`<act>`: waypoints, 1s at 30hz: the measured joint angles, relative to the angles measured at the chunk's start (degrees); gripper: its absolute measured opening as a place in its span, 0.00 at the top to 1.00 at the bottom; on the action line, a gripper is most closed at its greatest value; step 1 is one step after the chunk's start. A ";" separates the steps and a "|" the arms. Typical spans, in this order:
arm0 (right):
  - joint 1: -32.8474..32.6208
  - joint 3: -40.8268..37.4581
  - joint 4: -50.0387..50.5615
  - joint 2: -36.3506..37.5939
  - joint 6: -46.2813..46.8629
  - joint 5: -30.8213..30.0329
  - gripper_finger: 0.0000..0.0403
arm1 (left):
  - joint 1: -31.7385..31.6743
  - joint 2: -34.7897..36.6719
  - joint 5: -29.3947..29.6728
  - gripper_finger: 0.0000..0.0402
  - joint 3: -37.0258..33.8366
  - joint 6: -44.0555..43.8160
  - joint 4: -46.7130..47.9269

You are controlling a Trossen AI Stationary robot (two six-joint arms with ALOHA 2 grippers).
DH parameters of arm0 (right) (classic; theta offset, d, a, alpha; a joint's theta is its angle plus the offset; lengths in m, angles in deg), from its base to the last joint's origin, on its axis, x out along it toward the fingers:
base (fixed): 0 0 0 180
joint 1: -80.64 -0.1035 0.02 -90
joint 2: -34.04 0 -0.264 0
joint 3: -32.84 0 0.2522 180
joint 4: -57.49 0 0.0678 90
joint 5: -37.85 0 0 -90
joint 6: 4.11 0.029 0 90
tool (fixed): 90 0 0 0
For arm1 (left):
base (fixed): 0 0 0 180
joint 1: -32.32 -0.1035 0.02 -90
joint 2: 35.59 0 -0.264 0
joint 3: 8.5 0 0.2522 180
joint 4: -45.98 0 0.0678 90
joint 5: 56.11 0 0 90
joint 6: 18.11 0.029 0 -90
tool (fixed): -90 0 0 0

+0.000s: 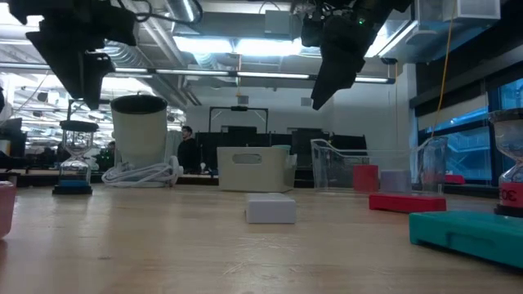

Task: Pick & Place Office items
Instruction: Put the top blue hourglass into the gray bin

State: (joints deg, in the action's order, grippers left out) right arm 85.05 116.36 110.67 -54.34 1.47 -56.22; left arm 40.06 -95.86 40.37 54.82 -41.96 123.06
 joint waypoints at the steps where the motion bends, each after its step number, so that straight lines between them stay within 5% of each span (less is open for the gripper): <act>1: -0.02 0.00 0.00 0.00 -0.01 0.00 0.17 | 0.45 0.00 0.84 0.32 0.00 0.60 0.07; 6: -0.01 0.00 -0.02 0.00 -0.02 0.00 0.17 | 1.24 0.02 5.05 0.32 -0.51 3.54 2.06; 30: -0.02 -0.01 -1.29 0.00 1.03 0.02 0.17 | 0.73 -0.04 7.96 0.32 -4.20 6.12 1.94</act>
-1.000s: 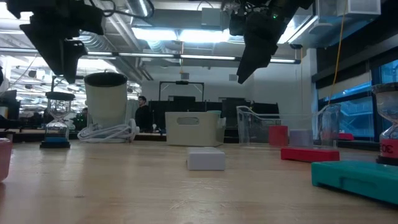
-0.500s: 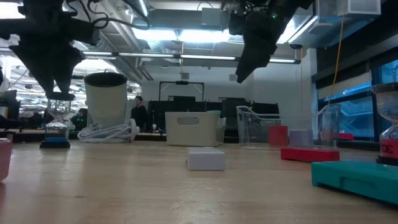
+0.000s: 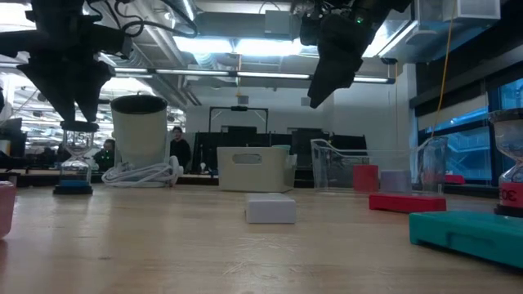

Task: Pick & Place Office items
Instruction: Put the top blue hourglass into the gray bin

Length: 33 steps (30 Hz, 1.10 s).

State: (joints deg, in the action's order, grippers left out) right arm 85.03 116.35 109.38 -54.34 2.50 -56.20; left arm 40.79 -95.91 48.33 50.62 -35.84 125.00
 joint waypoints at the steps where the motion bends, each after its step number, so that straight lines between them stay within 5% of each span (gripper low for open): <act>1: 0.01 0.01 0.00 0.00 -0.01 0.00 0.17 | -0.04 0.00 0.02 0.32 0.00 0.02 -0.20; 33: 0.02 0.00 0.02 0.00 -0.04 0.45 0.17 | -3.80 -0.70 -2.07 0.32 -4.94 0.51 -5.21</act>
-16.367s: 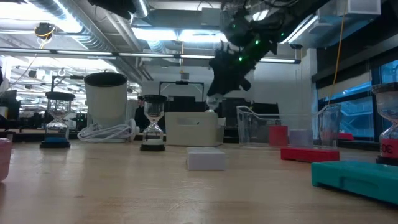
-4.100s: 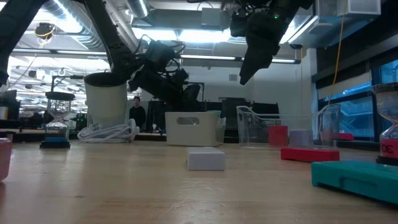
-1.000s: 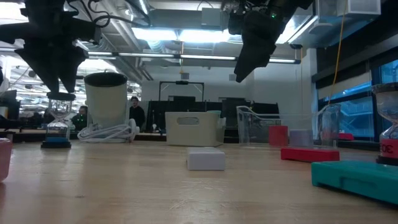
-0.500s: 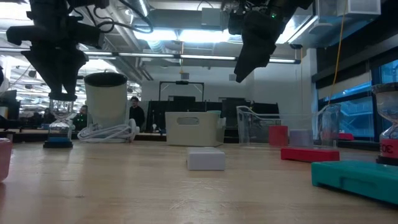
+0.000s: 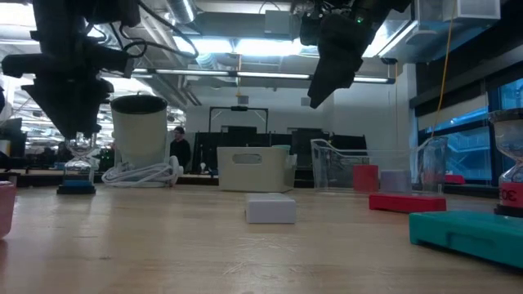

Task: Pick & Place Office items
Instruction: Put the top blue hourglass into the gray bin

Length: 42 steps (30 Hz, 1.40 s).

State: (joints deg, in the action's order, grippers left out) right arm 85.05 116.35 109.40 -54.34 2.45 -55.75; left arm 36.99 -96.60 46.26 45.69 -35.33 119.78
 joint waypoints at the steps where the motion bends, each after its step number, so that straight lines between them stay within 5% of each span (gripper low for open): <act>1: -0.02 -0.01 0.00 0.00 -0.02 -0.01 0.17 | 0.00 0.00 -0.16 0.32 0.00 0.00 -0.07; 17: -0.02 -0.01 -0.02 0.00 0.11 -0.01 0.17 | -0.02 0.00 -0.12 0.48 0.00 -0.02 -0.08; 27: 0.00 0.01 -0.04 0.00 0.26 -0.01 0.17 | -0.02 0.00 1.82 0.47 0.49 -1.01 -3.09; 34: 0.00 0.01 -0.02 0.00 0.26 -0.01 0.17 | -0.02 0.00 8.59 0.47 7.22 -2.52 -5.28; 42: -0.02 0.01 0.00 0.00 0.26 -0.01 0.17 | -1.30 0.02 20.34 0.47 12.28 -4.05 -22.62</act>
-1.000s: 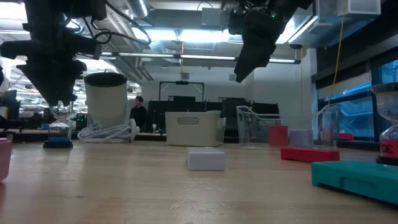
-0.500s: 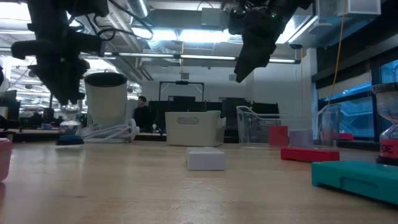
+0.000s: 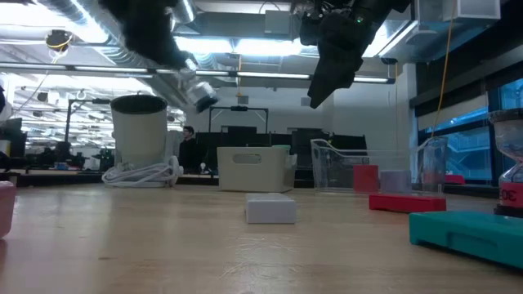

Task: Pick & Place Office items
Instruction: Put the top blue hourglass into the gray bin

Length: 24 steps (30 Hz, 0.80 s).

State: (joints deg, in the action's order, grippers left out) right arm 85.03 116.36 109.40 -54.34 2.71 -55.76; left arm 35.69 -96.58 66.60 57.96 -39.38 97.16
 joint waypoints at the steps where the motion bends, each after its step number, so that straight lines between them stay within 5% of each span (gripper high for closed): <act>1: 0.01 -0.01 0.00 0.00 -0.02 0.02 0.17 | -0.76 -0.02 0.19 0.47 0.00 0.83 -2.27; 6: 0.02 0.00 0.08 0.00 -0.02 0.04 0.17 | -6.53 -2.71 -1.14 0.47 0.00 6.95 -11.06; 13: 0.02 -0.02 0.79 0.00 -0.02 0.20 0.17 | -16.21 -12.85 -10.87 0.47 0.20 12.48 -20.71; 24: 0.00 -0.02 1.13 0.00 -0.04 0.18 0.17 | -24.10 -29.83 -20.32 0.47 13.88 15.34 -12.46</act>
State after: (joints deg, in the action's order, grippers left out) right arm 85.03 116.34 110.53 -54.34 2.67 -55.59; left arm 11.59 -126.41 46.28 71.84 -24.03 84.70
